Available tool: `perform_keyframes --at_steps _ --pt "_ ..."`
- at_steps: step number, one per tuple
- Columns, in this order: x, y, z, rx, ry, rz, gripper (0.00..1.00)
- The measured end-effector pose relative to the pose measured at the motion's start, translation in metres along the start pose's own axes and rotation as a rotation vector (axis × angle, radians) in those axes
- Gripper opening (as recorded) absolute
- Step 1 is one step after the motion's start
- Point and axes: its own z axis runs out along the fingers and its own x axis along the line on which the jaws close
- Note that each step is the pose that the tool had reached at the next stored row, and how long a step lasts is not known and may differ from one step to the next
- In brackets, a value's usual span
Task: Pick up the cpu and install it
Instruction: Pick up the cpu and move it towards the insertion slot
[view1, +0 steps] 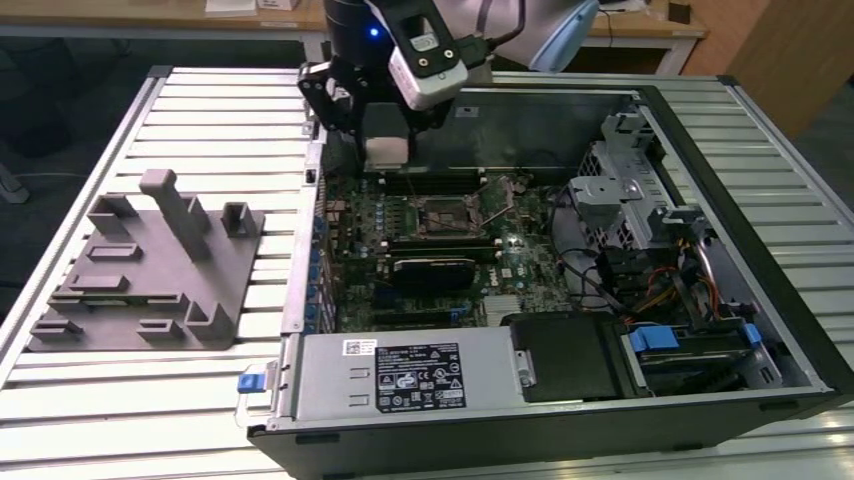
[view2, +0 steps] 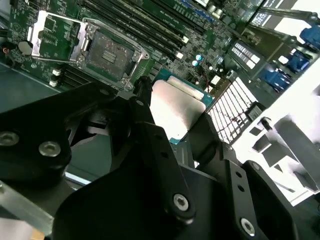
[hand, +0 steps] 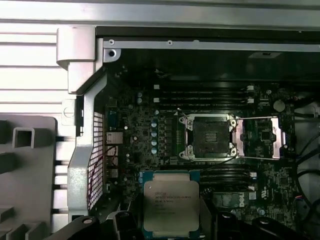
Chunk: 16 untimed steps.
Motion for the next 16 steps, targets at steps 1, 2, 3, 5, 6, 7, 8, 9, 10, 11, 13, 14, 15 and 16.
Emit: perform_keyframes --at_steps 1,2,3,5,6,7,8,9,10,11,13,14,15,16 --pt "-0.0019 0.0 0.0011 0.0 0.0025 -0.001 0.54" --pt "-0.0039 0.0 0.0022 -0.0001 0.0046 -0.003 0.54" --pt "-0.006 0.0 0.0032 -0.0001 0.0062 -0.004 0.54" --pt "-0.0102 -0.0001 0.0052 -0.0003 0.0084 -0.009 0.54" --pt "-0.0124 -0.0001 0.006 -0.0003 0.0095 -0.011 0.54" --pt "-0.0146 -0.0001 0.0069 -0.0004 0.0104 -0.013 0.54" --pt "-0.017 -0.0001 0.008 -0.0005 0.0115 -0.015 0.54" --pt "-0.019 -0.0001 0.0088 -0.0004 0.0127 -0.016 0.54" --pt "-0.0211 -0.0001 0.0097 -0.0004 0.014 -0.016 0.54" --pt "-0.0233 -0.0002 0.0106 -0.0004 0.0152 -0.016 0.54" --pt "-0.0274 -0.0002 0.0125 -0.0005 0.0174 -0.017 0.54" --pt "-0.0295 -0.0002 0.0135 -0.0005 0.0186 -0.018 0.54" --pt "-0.0317 -0.0002 0.0145 -0.0005 0.0198 -0.018 0.54" --pt "-0.0341 -0.0002 0.0155 -0.0005 0.0211 -0.019 0.54"
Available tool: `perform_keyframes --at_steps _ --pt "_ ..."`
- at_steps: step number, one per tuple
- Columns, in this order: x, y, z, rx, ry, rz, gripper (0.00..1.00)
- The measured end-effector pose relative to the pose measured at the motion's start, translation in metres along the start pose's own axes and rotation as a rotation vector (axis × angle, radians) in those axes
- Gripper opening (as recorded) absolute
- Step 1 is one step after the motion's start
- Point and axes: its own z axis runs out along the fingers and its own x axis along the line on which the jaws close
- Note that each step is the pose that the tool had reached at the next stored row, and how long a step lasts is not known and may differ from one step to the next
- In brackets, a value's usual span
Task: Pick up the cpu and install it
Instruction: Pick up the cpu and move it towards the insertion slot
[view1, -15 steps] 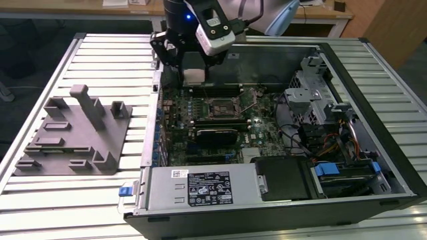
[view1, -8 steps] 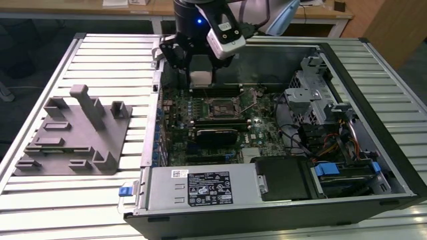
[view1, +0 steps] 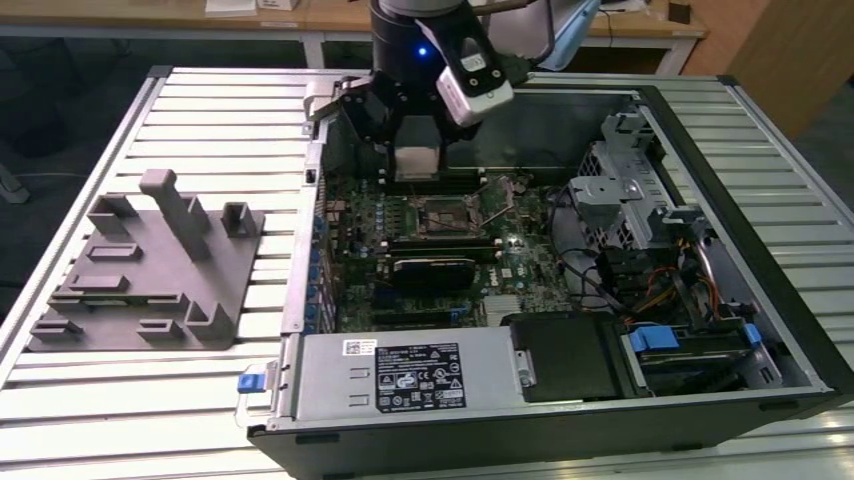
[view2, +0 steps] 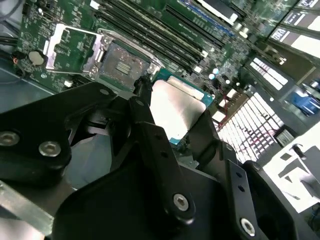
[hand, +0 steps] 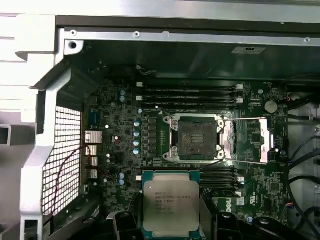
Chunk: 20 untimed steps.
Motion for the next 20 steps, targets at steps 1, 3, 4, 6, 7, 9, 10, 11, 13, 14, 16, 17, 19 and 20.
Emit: perform_keyframes --at_steps 1,3,4,6,7,9,10,11,13,14,16,17,19,20 --pt "-0.0022 -0.0001 0.001 -0.0001 0.0011 -0.001 0.54" --pt "-0.0065 -0.0002 0.0026 0.0 0.003 -0.002 0.54" --pt "-0.0087 -0.0002 0.0035 -0.0002 0.0038 -0.004 0.54" --pt "-0.0125 -0.0004 0.0054 -0.0003 0.0047 -0.009 0.54" --pt "-0.014 -0.0004 0.0063 -0.0004 0.0049 -0.012 0.54" --pt "-0.0165 -0.0004 0.0079 -0.0003 0.0054 -0.019 0.54" --pt "-0.0175 -0.0004 0.0087 -0.0003 0.0056 -0.023 0.54" --pt "-0.0183 -0.0004 0.0098 -0.0005 0.0058 -0.026 0.54" --pt "-0.0202 -0.0003 0.0119 -0.0005 0.0061 -0.033 0.54" --pt "-0.0212 -0.0003 0.013 -0.0006 0.0063 -0.036 0.54" --pt "-0.0232 0.0001 0.0152 -0.0007 0.0066 -0.039 0.54" --pt "-0.0242 0.0003 0.0163 -0.0007 0.0069 -0.039 0.54" --pt "-0.0268 0.0008 0.0184 -0.0008 0.0074 -0.039 0.54" --pt "-0.028 0.0011 0.0196 -0.0008 0.0076 -0.039 0.54"
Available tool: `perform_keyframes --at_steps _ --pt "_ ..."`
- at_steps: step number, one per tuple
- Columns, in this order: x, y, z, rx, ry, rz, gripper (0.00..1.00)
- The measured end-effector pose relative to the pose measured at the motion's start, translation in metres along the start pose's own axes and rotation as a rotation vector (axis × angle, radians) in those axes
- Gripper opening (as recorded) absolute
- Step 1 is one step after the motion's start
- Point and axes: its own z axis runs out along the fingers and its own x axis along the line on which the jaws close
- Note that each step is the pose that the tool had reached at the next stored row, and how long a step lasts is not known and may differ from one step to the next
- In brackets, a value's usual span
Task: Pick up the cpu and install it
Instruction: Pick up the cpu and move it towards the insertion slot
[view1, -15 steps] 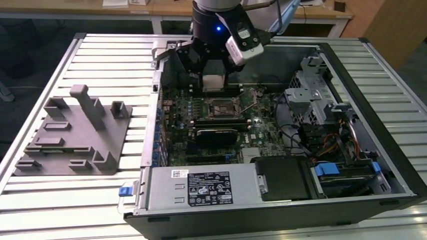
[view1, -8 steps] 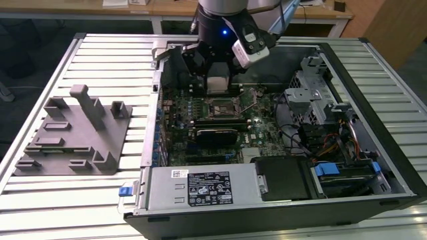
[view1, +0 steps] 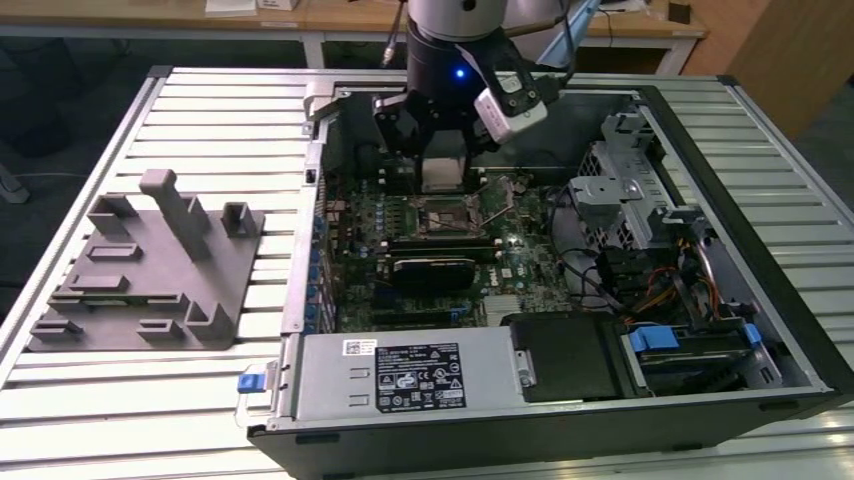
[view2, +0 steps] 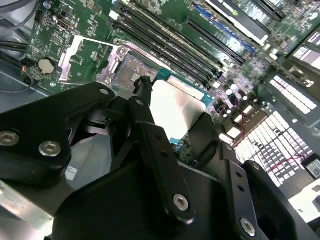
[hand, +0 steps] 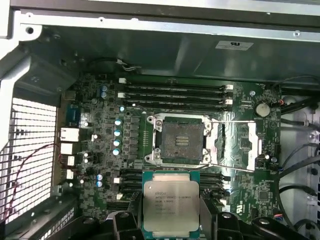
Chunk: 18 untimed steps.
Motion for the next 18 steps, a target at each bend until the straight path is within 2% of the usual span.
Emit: perform_keyframes --at_steps 18 --pt "-0.0084 0.0102 0.0201 0.0001 0.0004 0.006 0.54"
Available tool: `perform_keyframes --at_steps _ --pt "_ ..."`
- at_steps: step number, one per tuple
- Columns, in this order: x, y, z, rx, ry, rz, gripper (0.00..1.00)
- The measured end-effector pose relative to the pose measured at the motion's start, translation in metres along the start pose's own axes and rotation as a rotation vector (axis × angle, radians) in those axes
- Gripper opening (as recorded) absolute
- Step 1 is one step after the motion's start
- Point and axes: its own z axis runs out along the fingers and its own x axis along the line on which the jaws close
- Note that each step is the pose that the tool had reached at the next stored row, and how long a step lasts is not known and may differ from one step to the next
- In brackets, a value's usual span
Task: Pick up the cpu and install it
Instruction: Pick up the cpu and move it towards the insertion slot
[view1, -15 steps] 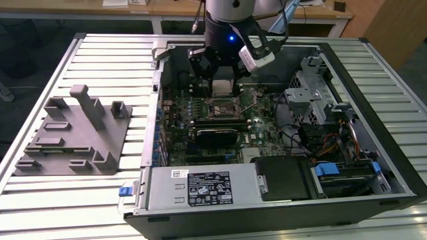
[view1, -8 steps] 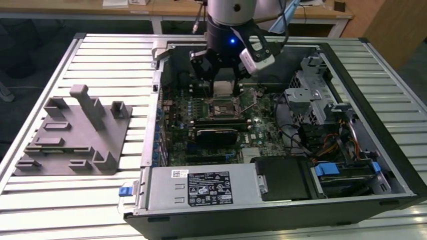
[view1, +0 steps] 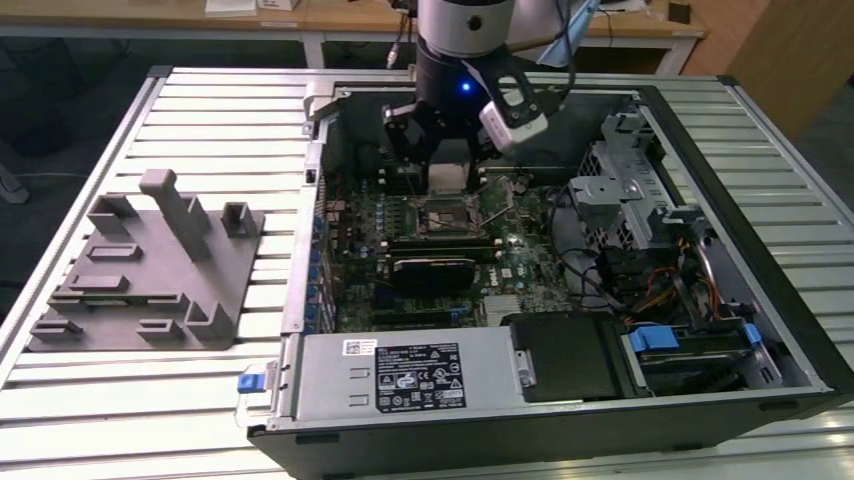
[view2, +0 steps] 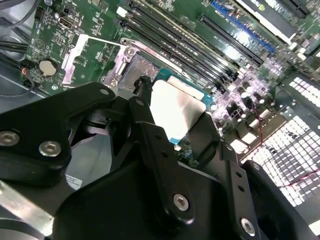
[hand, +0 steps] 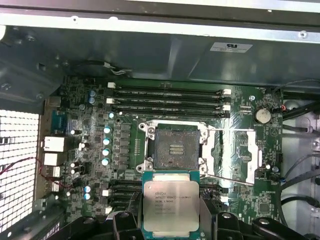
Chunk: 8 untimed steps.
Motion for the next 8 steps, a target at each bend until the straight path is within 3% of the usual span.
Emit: perform_keyframes --at_steps 8 --pt "-0.0017 0.0043 0.0085 0.0003 -0.0008 0.016 0.54"
